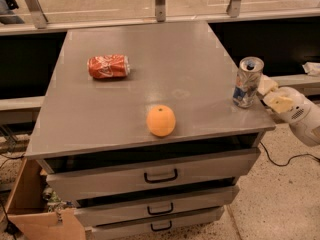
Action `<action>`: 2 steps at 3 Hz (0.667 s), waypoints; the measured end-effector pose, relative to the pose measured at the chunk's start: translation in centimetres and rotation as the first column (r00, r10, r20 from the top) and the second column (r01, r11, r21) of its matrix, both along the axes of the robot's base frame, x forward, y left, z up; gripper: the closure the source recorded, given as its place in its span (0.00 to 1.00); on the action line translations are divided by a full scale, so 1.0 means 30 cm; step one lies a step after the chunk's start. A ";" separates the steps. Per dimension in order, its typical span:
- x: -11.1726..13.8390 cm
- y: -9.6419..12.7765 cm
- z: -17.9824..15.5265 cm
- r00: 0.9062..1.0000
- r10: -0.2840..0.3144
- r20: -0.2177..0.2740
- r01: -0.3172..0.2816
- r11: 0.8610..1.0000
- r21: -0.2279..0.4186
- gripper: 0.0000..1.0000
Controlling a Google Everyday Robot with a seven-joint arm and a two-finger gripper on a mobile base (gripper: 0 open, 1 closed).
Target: Place redbull can upright
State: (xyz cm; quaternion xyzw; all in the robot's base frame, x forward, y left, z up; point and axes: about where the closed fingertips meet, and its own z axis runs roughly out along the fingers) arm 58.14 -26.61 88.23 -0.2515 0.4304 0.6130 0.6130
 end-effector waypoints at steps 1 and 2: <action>-0.017 -0.039 0.011 1.000 -0.008 -0.006 0.008 1.000 -0.016 0.00; -0.028 -0.090 0.078 1.000 0.003 -0.011 -0.004 0.995 -0.101 0.00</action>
Offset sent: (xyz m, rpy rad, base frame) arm -0.0115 -0.0904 0.0634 -0.2267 0.0052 -0.0449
